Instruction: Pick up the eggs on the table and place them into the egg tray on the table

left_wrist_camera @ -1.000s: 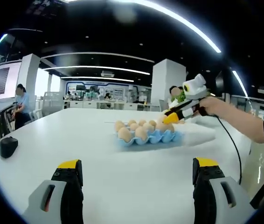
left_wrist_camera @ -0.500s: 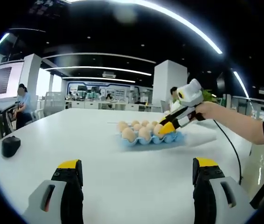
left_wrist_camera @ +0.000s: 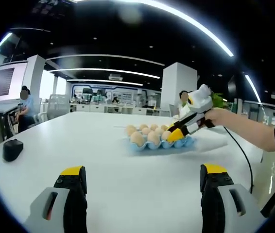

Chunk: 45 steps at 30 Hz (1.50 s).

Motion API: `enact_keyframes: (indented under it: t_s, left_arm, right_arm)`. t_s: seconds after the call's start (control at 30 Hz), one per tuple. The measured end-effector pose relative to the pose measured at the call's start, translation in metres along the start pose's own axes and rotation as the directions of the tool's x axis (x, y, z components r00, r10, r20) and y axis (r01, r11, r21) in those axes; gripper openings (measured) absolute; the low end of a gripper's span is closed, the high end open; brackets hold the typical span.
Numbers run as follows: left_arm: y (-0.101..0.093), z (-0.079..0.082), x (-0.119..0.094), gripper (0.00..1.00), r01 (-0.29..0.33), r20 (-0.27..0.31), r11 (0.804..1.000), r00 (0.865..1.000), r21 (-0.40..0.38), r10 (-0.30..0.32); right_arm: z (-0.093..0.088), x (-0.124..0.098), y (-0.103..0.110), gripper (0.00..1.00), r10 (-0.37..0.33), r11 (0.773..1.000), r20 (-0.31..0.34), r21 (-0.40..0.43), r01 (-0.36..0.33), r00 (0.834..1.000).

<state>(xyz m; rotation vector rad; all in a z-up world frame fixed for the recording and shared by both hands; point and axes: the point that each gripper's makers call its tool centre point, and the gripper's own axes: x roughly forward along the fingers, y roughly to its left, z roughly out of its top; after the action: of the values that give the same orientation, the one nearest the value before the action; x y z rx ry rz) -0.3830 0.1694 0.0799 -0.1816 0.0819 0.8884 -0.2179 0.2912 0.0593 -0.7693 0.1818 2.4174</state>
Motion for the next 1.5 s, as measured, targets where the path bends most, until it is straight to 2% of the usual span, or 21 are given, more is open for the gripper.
enact_keyframes:
  t_s: [0.4, 0.8, 0.9, 1.13, 1.23, 1.33, 1.43, 1.5]
  left_arm:
    - [-0.001, -0.001, 0.001, 0.98, 0.004, -0.005, 1.0, 1.0, 0.0, -0.004]
    - [-0.001, 0.002, 0.001, 0.98, 0.007, -0.004, 1.0, 1.0, 0.006, -0.007]
    - [-0.003, 0.002, 0.001, 0.98, 0.008, -0.004, 1.0, 1.0, 0.009, -0.008]
    - [-0.006, -0.002, 0.002, 0.98, 0.015, -0.017, 1.0, 1.0, 0.005, -0.015]
    - [-0.008, -0.001, 0.001, 0.98, 0.018, -0.018, 1.0, 1.0, 0.008, -0.018]
    - [-0.01, 0.001, 0.001, 0.98, 0.019, -0.017, 1.0, 1.0, 0.009, -0.018]
    - [-0.014, 0.002, 0.001, 0.98, 0.022, -0.016, 1.0, 1.0, 0.016, -0.021]
    - [-0.017, 0.003, 0.001, 0.98, 0.026, -0.016, 1.0, 1.0, 0.016, -0.026]
  right_arm:
    - [0.001, -0.001, -0.001, 0.28, 0.003, 1.0, 0.007, -0.013, -0.003, 1.0]
    - [0.013, -0.014, 0.0, 0.31, -0.007, 1.0, 0.071, -0.02, 0.009, 0.997]
    - [0.016, -0.024, 0.002, 0.37, -0.021, 0.999, 0.102, -0.022, 0.023, 0.995]
    - [0.011, -0.053, 0.009, 0.61, -0.069, 0.997, 0.165, -0.011, 0.072, 0.984]
    - [0.01, -0.07, 0.016, 0.67, -0.097, 0.995, 0.218, 0.007, 0.097, 0.971]
    - [0.007, -0.094, 0.014, 0.75, -0.134, 0.991, 0.282, 0.053, 0.124, 0.95]
    - [0.001, -0.112, 0.01, 0.84, -0.18, 0.984, 0.312, 0.076, 0.164, 0.933]
    - [-0.004, -0.123, 0.012, 0.85, -0.197, 0.98, 0.329, 0.095, 0.176, 0.924]
